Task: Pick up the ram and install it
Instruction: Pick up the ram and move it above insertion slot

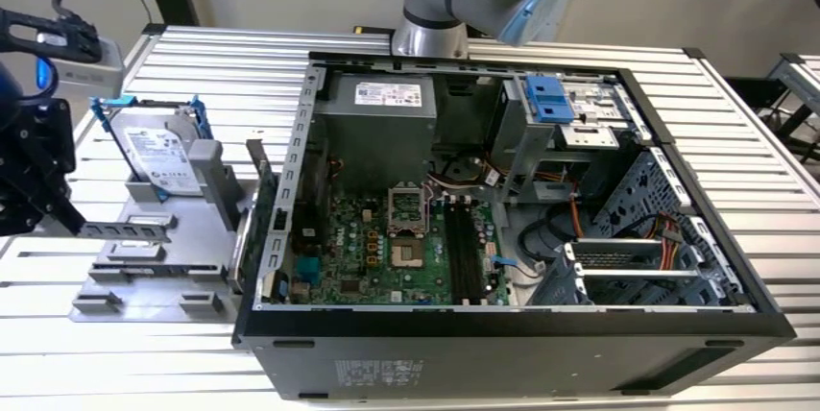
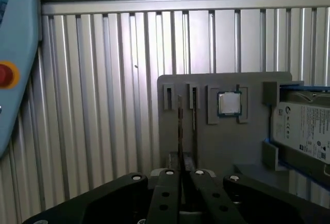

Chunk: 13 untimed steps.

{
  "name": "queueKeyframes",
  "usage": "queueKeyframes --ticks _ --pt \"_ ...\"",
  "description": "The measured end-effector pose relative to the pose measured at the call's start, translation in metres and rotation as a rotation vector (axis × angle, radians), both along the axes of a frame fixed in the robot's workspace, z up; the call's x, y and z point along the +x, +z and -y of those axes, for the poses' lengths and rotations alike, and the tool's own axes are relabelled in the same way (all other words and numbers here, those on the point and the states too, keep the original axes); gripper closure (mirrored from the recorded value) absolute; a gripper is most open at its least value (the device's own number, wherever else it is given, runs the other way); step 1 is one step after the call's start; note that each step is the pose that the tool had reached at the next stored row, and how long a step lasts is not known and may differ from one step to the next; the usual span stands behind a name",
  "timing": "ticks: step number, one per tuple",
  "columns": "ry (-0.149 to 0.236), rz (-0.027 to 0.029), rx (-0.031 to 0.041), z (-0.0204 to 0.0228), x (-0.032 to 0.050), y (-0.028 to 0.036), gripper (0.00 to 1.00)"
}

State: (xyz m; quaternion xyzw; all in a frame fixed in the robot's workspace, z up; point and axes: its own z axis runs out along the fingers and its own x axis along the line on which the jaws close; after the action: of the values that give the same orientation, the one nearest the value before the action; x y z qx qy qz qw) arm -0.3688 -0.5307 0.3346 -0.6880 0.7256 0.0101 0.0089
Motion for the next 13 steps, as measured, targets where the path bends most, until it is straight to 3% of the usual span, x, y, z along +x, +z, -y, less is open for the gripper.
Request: queueKeyframes --ticks 6,10,13 --pt "0.0 0.0035 0.0 -0.0039 0.0001 0.0135 1.0" --pt "0.0 0.0046 0.0 -0.0063 0.0 0.0159 1.0" --pt "0.0 0.0047 0.0 -0.0105 0.0 0.0167 1.0"
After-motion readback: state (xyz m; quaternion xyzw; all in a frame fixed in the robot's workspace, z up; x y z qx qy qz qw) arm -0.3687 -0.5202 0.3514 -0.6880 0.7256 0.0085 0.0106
